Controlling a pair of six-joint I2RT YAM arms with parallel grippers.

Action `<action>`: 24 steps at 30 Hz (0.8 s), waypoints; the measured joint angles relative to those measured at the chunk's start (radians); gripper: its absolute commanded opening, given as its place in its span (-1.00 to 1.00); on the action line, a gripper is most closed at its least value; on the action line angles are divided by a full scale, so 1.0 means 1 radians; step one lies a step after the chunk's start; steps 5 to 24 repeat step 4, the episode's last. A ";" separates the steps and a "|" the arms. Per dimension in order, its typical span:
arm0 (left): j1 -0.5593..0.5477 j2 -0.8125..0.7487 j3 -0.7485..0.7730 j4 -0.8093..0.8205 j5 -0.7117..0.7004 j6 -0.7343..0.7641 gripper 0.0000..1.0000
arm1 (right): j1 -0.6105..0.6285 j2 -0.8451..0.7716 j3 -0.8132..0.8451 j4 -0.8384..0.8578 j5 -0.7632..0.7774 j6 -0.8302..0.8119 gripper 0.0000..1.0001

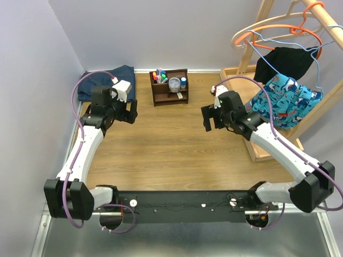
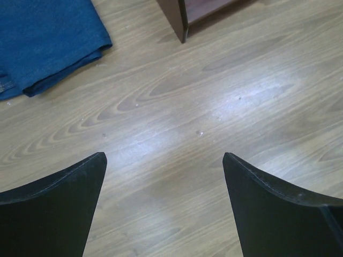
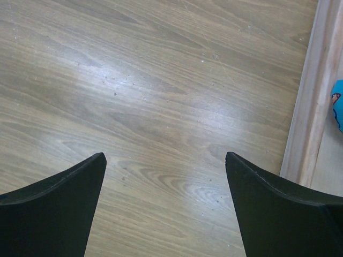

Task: Sort the stationery into containers
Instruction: Reset both arms

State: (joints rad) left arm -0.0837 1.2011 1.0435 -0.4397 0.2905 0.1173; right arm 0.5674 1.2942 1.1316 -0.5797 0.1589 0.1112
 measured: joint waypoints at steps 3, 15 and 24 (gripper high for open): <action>-0.019 0.000 0.008 -0.032 -0.040 0.042 0.97 | 0.000 -0.040 -0.024 -0.001 0.000 -0.005 1.00; -0.029 0.000 0.011 -0.040 -0.055 0.055 0.97 | 0.000 -0.053 -0.039 0.001 -0.001 -0.008 1.00; -0.029 0.000 0.011 -0.040 -0.055 0.055 0.97 | 0.000 -0.053 -0.039 0.001 -0.001 -0.008 1.00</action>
